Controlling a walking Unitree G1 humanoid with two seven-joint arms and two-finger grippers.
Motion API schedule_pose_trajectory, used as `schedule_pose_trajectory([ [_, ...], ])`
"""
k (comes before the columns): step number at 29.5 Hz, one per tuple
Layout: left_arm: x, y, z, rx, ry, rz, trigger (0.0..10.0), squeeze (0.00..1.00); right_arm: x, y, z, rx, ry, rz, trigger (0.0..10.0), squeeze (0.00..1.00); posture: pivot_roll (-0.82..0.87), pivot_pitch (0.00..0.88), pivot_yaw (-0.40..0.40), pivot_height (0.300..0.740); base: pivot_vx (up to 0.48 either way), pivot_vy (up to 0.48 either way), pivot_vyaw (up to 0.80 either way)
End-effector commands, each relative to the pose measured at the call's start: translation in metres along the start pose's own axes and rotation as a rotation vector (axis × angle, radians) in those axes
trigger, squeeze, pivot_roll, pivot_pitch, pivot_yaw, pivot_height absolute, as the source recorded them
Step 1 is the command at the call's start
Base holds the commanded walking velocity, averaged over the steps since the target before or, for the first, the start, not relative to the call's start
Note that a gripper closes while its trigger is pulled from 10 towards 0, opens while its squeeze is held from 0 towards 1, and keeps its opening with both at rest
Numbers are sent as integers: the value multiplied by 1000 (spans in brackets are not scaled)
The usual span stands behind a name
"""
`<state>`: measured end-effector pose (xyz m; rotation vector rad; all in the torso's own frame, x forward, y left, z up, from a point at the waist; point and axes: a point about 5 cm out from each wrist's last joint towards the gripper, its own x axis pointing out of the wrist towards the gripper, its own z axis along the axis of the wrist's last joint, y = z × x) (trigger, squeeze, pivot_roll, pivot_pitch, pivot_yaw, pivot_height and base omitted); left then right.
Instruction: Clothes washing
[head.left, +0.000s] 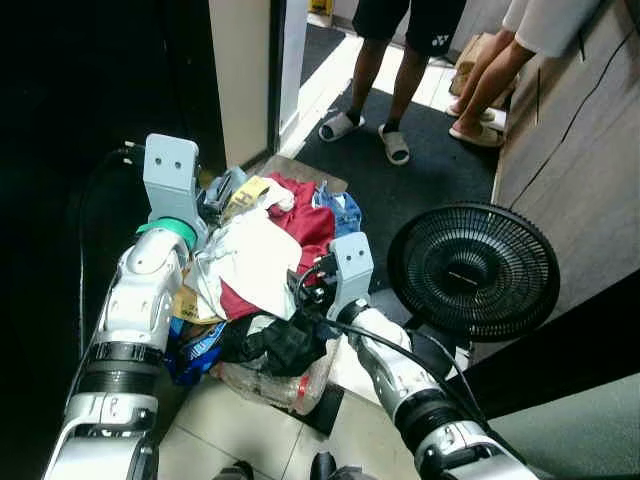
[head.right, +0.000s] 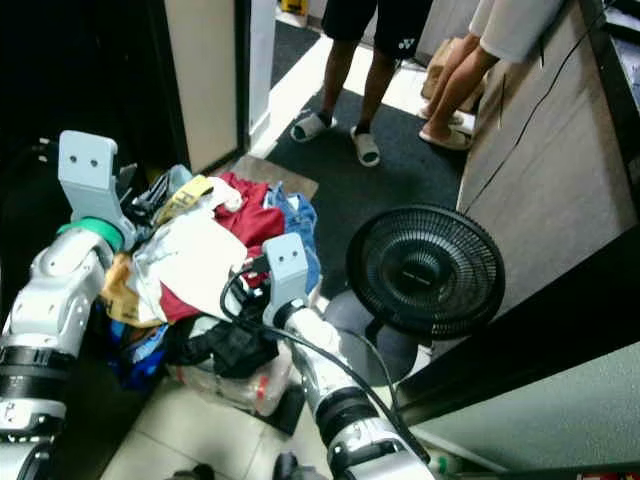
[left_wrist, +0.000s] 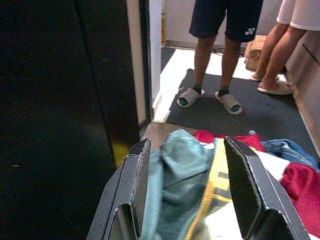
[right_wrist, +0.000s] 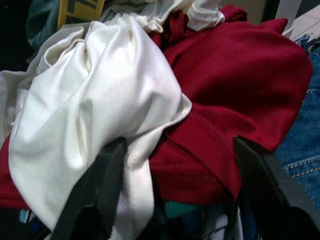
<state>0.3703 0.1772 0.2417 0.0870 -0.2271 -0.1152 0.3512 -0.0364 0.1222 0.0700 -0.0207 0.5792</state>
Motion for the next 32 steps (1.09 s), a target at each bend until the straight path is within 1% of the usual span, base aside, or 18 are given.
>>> schedule_pose_trajectory([
  [1,-3,-5,-7,-15,27,-12,10000,0,-4,7,-12,48,23,11,10000,1000,144,214,-72,740,0,0,0],
  [4,-4,-8,-6,-20,32,-16,10000,0,-3,13,-11,52,17,44,10000,1000,141,216,-67,740,0,0,0],
  [6,-4,-9,-3,-25,31,-18,10000,0,1,20,-5,41,-7,76,10000,1000,139,215,-66,740,0,0,0],
  [7,-4,-9,-3,-25,31,-18,10000,0,1,20,-5,41,-7,76,10000,1000,139,215,-66,740,0,0,0],
  [9,-4,-9,1,-29,23,-17,10000,0,11,25,20,11,-107,68,10000,1000,147,214,-67,740,0,0,0],
  [10,-4,-9,1,-29,23,-17,10000,0,11,25,20,11,-107,68,10000,1000,147,214,-67,740,0,0,0],
  [12,-5,-8,4,-31,19,-14,10000,0,18,24,43,4,-192,34,10000,1000,149,213,-68,740,0,0,0],
  [13,-5,-8,5,-32,19,-12,10000,0,20,22,49,2,-212,16,10000,0,152,214,-68,740,0,0,0],
  [16,-8,-7,5,-30,19,-10,10000,0,25,19,55,-22,-210,8,10000,0,155,216,-69,740,0,0,0],
  [18,-9,-7,6,-30,19,-8,10000,0,26,21,56,-28,-206,19,10000,0,160,216,-70,740,0,0,0],
  [19,-10,-6,7,-32,19,-4,10000,0,29,26,57,-23,-201,38,10000,0,168,219,-72,740,0,0,0],
  [21,-10,-6,8,-33,17,0,10000,0,32,28,55,-16,-184,47,10000,0,177,222,-74,740,0,0,0],
  [26,-13,-5,10,-32,18,9,10000,0,34,29,50,12,-143,51,10000,0,194,228,-78,740,0,0,0],
  [27,-18,-1,11,-23,20,25,10000,0,37,35,50,20,-128,77,10000,0,229,241,-92,740,0,0,0],
  [28,-18,-1,11,-23,20,25,10000,0,37,35,50,20,-128,77,10000,0,229,241,-92,740,0,0,0],
  [30,-26,8,13,-8,23,56,10000,0,40,45,52,17,-129,119,10000,0,257,249,-105,740,0,0,0],
  [31,-26,8,13,-8,23,56,10000,0,40,45,52,17,-129,119,10000,0,257,249,-105,740,0,0,0],
  [32,-30,12,15,-2,22,74,10000,0,41,50,53,21,-131,142,10000,0,269,253,-114,740,0,0,0],
])
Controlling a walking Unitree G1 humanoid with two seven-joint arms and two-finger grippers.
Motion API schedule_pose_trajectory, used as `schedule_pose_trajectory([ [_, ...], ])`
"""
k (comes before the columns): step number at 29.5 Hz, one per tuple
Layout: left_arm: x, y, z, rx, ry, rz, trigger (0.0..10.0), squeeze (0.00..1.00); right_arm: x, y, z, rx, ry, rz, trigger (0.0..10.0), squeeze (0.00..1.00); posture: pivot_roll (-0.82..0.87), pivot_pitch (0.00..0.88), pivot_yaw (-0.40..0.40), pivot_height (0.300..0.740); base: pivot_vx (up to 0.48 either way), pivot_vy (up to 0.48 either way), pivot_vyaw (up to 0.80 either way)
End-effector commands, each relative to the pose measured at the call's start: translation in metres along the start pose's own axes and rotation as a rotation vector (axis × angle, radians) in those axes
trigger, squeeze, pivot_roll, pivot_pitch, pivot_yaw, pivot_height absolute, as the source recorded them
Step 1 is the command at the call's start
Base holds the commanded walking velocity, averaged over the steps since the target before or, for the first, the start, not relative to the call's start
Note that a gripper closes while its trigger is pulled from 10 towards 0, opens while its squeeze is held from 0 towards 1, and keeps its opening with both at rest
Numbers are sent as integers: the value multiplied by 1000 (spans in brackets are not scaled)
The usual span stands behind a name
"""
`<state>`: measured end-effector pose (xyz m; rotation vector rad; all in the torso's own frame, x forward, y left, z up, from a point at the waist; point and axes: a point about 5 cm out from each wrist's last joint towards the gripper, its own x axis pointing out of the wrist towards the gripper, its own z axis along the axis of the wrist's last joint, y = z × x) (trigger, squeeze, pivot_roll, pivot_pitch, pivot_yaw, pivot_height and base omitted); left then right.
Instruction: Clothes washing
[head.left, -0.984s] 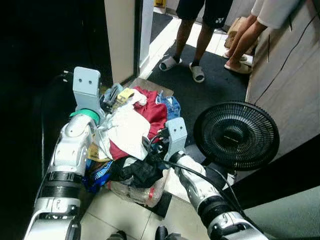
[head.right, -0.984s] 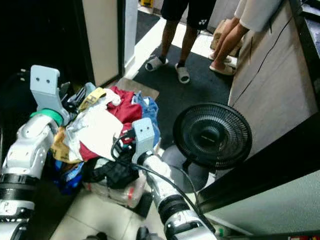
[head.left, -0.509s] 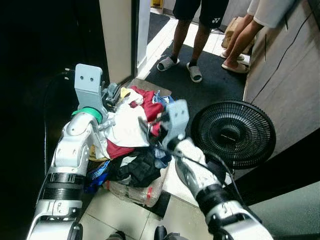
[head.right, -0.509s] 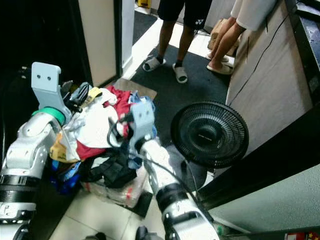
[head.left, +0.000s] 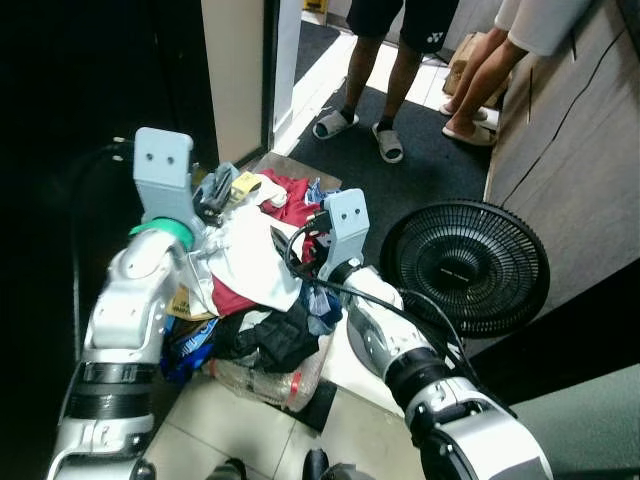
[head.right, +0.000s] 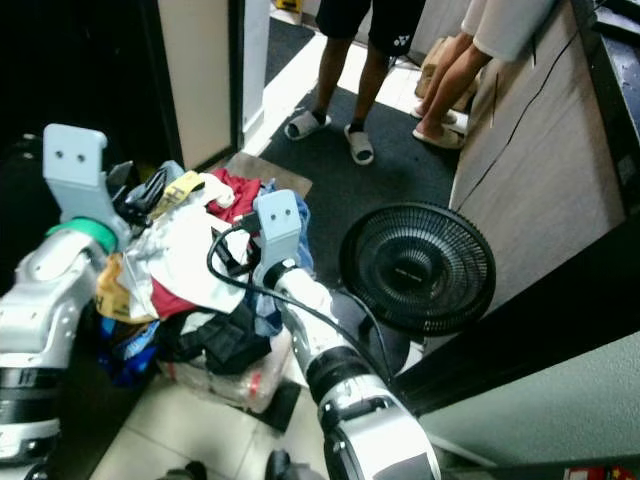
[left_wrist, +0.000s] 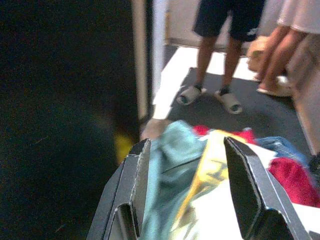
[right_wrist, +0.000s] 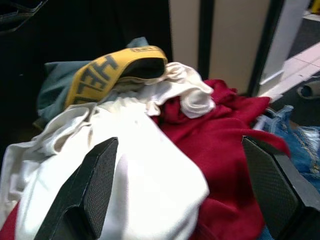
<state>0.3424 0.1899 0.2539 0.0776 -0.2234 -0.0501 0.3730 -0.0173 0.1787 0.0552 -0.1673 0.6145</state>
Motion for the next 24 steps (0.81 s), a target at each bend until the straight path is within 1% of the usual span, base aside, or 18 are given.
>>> schedule_pose_trajectory([
  [1,-6,4,-2,3,16,16,10000,0,12,45,-2,86,-2,105,10000,0,269,253,-114,740,0,0,0],
  [2,-6,4,-2,3,16,16,10000,0,12,45,-2,86,-2,105,10000,0,269,253,-114,740,0,0,0],
  [4,-14,11,-2,11,18,48,10000,0,11,55,-8,94,16,142,10000,0,290,252,-135,740,0,0,0],
  [5,-14,11,-2,11,18,48,10000,0,11,55,-8,94,16,142,10000,0,290,252,-135,740,0,0,0],
  [8,-18,14,-3,14,24,68,10000,0,9,63,-12,110,25,188,10000,0,293,256,-142,740,0,0,0],
  [10,-19,15,-3,15,26,71,10000,0,9,65,-13,114,27,198,10000,0,293,256,-142,740,0,0,0],
  [11,-21,15,-4,15,31,73,10000,0,7,66,-16,120,34,203,3843,0,287,264,-142,740,0,0,0],
  [13,-23,16,-4,15,36,75,10000,0,6,66,-18,123,39,205,3843,0,286,265,-142,740,0,0,0],
  [15,-26,15,-7,15,50,74,10000,0,2,63,-24,129,60,189,3333,0,281,269,-139,740,0,0,0],
  [16,-27,14,-8,13,58,73,10000,0,0,60,-27,135,67,179,2353,0,276,272,-135,740,0,0,0],
  [17,-27,13,-9,12,64,72,10000,0,-1,57,-29,139,71,172,2353,0,276,272,-135,740,0,0,0],
  [18,-28,12,-10,10,68,69,10000,0,-2,55,-30,148,71,167,157,0,270,276,-130,740,0,0,0],
  [19,-27,11,-10,9,71,67,10000,0,-3,53,-30,151,70,165,0,0,267,277,-128,740,0,0,0],
  [24,-26,9,-10,11,78,53,10000,0,-8,51,-35,163,68,171,0,0,259,284,-116,740,0,0,0],
])
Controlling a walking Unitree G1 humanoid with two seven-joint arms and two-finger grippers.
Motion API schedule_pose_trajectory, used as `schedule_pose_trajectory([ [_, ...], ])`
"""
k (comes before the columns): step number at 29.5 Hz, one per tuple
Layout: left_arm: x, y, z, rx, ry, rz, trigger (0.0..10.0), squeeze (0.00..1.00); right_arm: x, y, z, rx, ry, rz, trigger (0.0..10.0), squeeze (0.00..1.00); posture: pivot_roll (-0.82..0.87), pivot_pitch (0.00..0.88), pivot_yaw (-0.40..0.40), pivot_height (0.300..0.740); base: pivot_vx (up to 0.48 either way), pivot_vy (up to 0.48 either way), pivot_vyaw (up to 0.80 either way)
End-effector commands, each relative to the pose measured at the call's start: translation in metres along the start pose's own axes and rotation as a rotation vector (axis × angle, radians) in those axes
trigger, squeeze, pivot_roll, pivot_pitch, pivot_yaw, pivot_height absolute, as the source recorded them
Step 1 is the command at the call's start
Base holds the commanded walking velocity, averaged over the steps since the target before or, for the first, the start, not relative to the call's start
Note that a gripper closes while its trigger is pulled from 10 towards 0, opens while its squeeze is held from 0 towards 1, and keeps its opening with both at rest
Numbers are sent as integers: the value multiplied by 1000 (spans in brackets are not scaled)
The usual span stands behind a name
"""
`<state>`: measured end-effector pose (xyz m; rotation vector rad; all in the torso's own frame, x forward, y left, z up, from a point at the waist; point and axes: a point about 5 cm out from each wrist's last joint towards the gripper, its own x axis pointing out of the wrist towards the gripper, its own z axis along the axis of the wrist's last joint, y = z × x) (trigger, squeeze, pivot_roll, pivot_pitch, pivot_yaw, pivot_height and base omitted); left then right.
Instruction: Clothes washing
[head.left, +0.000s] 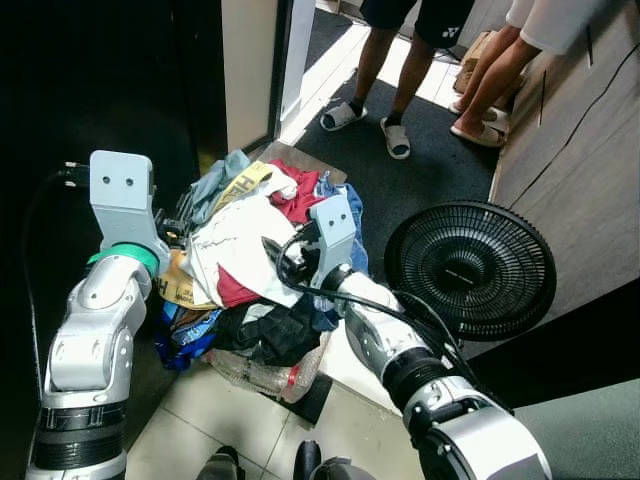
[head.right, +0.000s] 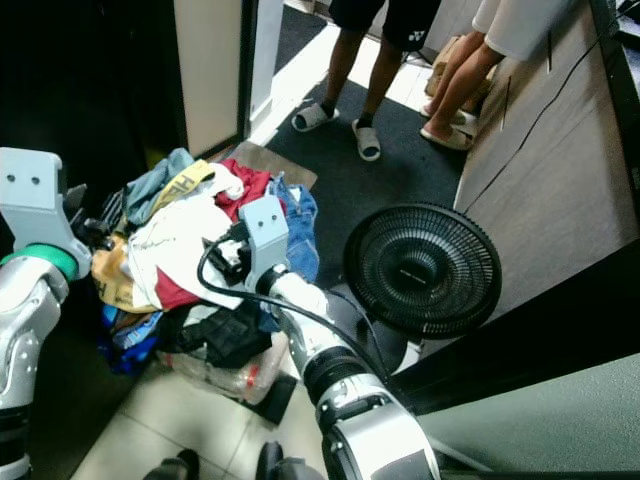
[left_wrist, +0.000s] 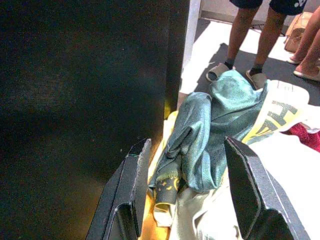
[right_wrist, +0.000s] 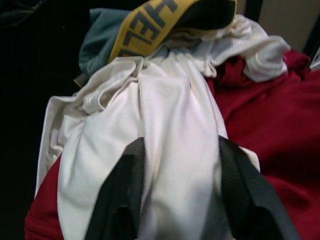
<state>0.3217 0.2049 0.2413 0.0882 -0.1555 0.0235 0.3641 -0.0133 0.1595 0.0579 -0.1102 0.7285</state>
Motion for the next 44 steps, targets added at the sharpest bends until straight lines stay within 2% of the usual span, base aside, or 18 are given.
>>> schedule_pose_trajectory([
  [1,-3,-5,-1,-5,7,-17,10000,0,5,42,-18,136,8,64,0,0,259,284,-116,740,0,0,0],
  [12,-2,-5,-1,-3,18,-25,10000,0,1,36,-17,178,-19,46,0,0,245,286,-99,740,0,0,0],
  [20,3,-10,1,-13,8,-38,10000,0,-5,16,-3,158,-98,-3,0,0,224,254,-87,740,0,0,0],
  [22,4,-11,1,-16,5,-41,10000,0,-8,10,1,144,-124,-16,0,0,217,245,-83,740,0,0,0],
  [25,6,-18,4,-37,-6,-69,10000,0,-26,-21,24,39,-215,-138,0,0,190,212,-61,740,0,0,0],
  [26,6,-21,5,-45,-11,-82,10000,0,-31,-32,34,0,-250,-194,667,0,174,196,-51,740,0,0,0],
  [27,6,-21,5,-45,-11,-82,10000,0,-31,-32,34,0,-250,-194,667,0,174,196,-51,740,0,0,0],
  [28,7,-23,6,-49,-13,-90,10000,0,-35,-38,41,-23,-272,-228,10000,0,170,192,-49,740,0,0,0],
  [29,7,-28,7,-56,-18,-107,10000,0,-41,-49,57,-77,-320,-283,10000,0,155,173,-37,740,0,0,0],
  [30,7,-28,7,-56,-18,-107,10000,0,-41,-49,57,-77,-320,-283,10000,0,155,173,-37,740,0,0,0],
  [31,8,-33,8,-66,-23,-120,10000,0,-46,-59,73,-125,-364,-328,10000,0,144,159,-27,740,0,0,0],
  [33,8,-33,8,-66,-23,-120,10000,0,-46,-59,73,-125,-364,-328,10000,0,144,159,-27,740,0,0,0],
  [36,11,-46,14,-88,-44,-169,10000,0,-65,-80,135,-263,-544,-441,10000,0,101,109,8,740,0,0,0],
  [37,11,-46,14,-88,-44,-169,10000,0,-65,-80,135,-263,-544,-441,10000,0,101,109,8,740,0,0,0],
  [38,12,-49,16,-97,-53,-183,10000,0,-73,-86,158,-301,-609,-483,10000,0,92,95,16,740,0,0,0],
  [39,12,-49,16,-97,-53,-183,10000,0,-73,-86,158,-301,-609,-483,10000,0,92,95,16,740,0,0,0],
  [42,17,-52,32,-109,-106,-197,10000,0,-98,-93,204,-385,-755,-564,10000,0,83,66,28,740,0,0,0],
  [44,18,-50,39,-110,-130,-194,10000,0,-106,-94,213,-404,-781,-583,10000,0,82,62,28,740,0,0,0],
])
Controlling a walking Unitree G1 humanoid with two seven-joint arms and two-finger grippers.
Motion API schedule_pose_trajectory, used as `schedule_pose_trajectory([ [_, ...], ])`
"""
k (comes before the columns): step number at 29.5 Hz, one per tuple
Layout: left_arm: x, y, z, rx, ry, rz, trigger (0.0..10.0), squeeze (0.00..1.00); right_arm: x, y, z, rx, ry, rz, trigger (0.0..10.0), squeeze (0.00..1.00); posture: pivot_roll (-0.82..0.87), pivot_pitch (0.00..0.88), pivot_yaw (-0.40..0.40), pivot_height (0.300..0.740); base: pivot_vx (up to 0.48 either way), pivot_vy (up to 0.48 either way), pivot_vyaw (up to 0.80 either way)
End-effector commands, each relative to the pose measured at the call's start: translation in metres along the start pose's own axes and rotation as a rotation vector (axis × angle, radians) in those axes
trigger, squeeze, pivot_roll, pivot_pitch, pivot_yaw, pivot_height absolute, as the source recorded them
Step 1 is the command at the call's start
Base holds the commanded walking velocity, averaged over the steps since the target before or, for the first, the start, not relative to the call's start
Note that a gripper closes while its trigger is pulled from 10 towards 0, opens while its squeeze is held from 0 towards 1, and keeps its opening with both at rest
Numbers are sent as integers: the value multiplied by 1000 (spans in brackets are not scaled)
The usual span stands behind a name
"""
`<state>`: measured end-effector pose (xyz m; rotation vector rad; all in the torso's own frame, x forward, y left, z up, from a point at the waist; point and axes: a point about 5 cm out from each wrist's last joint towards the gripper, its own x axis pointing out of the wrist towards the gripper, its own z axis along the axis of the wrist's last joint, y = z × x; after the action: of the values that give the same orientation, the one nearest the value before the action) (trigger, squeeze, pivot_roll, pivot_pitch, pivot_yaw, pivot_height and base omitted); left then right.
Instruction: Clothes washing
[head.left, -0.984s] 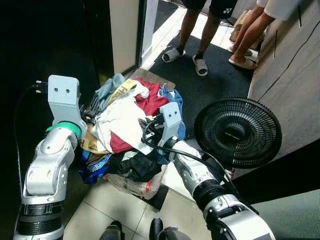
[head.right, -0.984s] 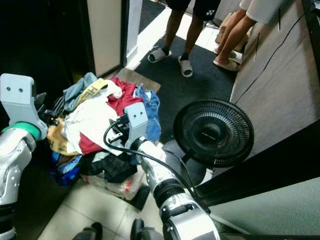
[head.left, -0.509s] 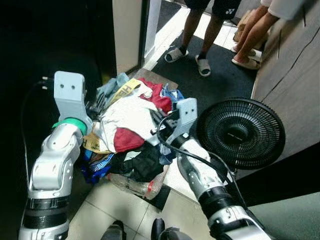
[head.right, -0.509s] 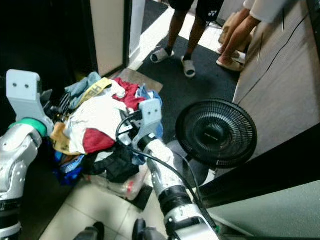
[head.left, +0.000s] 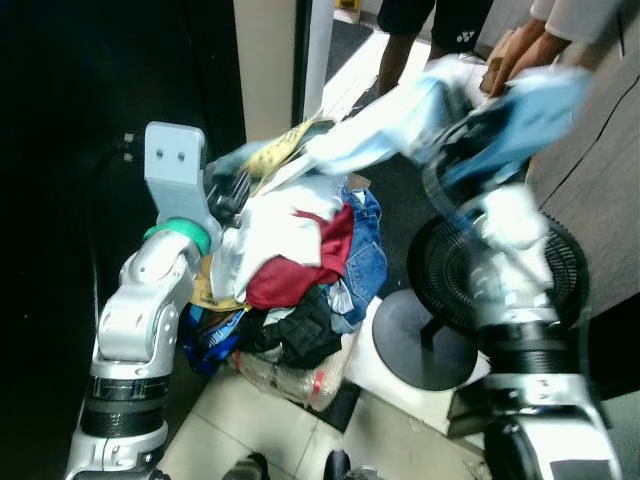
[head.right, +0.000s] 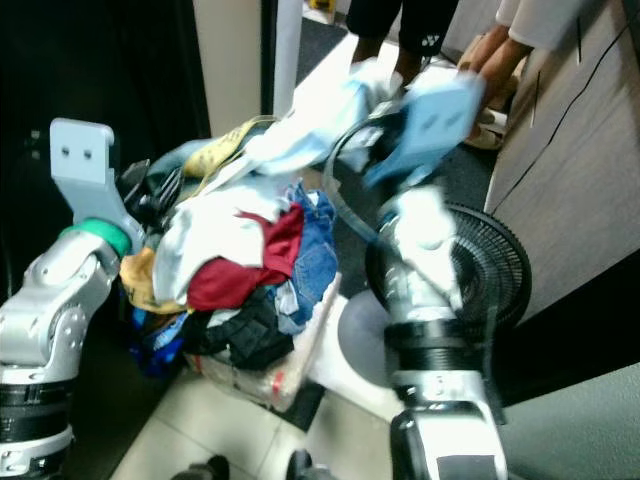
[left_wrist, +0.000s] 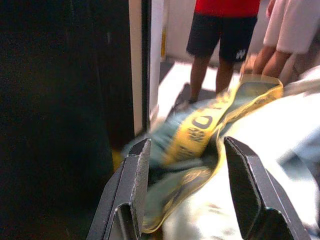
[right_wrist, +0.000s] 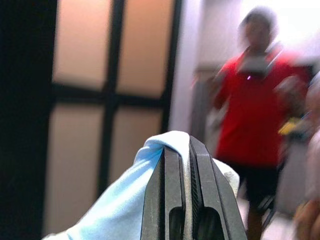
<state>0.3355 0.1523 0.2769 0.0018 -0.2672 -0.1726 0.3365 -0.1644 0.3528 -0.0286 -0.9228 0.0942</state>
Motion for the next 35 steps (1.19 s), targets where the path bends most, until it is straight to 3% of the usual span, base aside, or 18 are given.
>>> schedule_pose_trajectory([
  [1,0,-1,2,-7,-11,-11,10000,0,-1,-8,7,-6,-22,-38,10000,0,82,62,28,740,0,0,0],
  [3,4,5,21,-3,-71,-2,10000,0,-5,-19,12,-36,-27,-61,10000,0,79,41,30,740,0,0,0],
  [4,4,5,21,-3,-71,-2,10000,0,-5,-19,12,-36,-27,-61,10000,0,79,41,30,740,0,0,0],
  [6,5,7,26,-2,-88,2,10000,0,-12,-22,4,-54,12,-67,10000,0,78,39,33,740,0,0,0],
  [7,7,7,28,2,-93,3,10000,0,-21,-22,-11,-66,74,-65,10000,0,77,38,36,740,0,0,0],
  [9,8,5,24,8,-80,-1,10000,0,-49,-12,-51,-74,241,-31,10000,0,77,38,38,740,0,0,0],
  [10,8,5,24,8,-80,-1,10000,0,-49,-12,-51,-74,241,-31,10000,0,77,38,38,740,0,0,0],
  [12,7,2,21,10,-71,-8,10000,0,-72,4,-75,-65,359,16,10000,0,87,40,44,740,0,0,0],
  [14,7,2,21,10,-70,-10,10000,0,-76,9,-78,-58,380,26,10000,0,87,40,44,740,0,0,0],
  [16,7,2,21,13,-65,-13,10000,0,-85,32,-82,6,410,109,10000,0,95,44,50,740,0,0,0],
  [17,7,2,21,13,-65,-13,10000,0,-85,32,-82,6,410,109,10000,0,95,44,50,740,0,0,0],
  [18,7,3,21,15,-59,-13,10000,0,-91,52,-82,34,430,227,10000,0,93,47,51,740,0,0,0],
  [20,7,3,20,14,-55,-14,10000,0,-92,56,-84,34,441,250,10000,0,93,49,52,740,0,0,0],
  [25,8,2,18,12,-48,-16,10000,0,-96,52,-97,25,498,220,10000,0,95,53,51,740,0,0,0],
  [29,9,2,15,11,-39,-7,10000,0,-97,42,-112,36,566,114,10000,0,99,66,51,740,0,0,0],
  [32,10,2,15,10,-37,-4,10000,0,-97,41,-112,35,567,107,10000,0,99,66,51,740,0,0,0],
  [35,10,0,12,17,-28,-4,10000,0,-102,53,-111,34,572,185,10000,0,103,72,53,740,0,0,0],
])
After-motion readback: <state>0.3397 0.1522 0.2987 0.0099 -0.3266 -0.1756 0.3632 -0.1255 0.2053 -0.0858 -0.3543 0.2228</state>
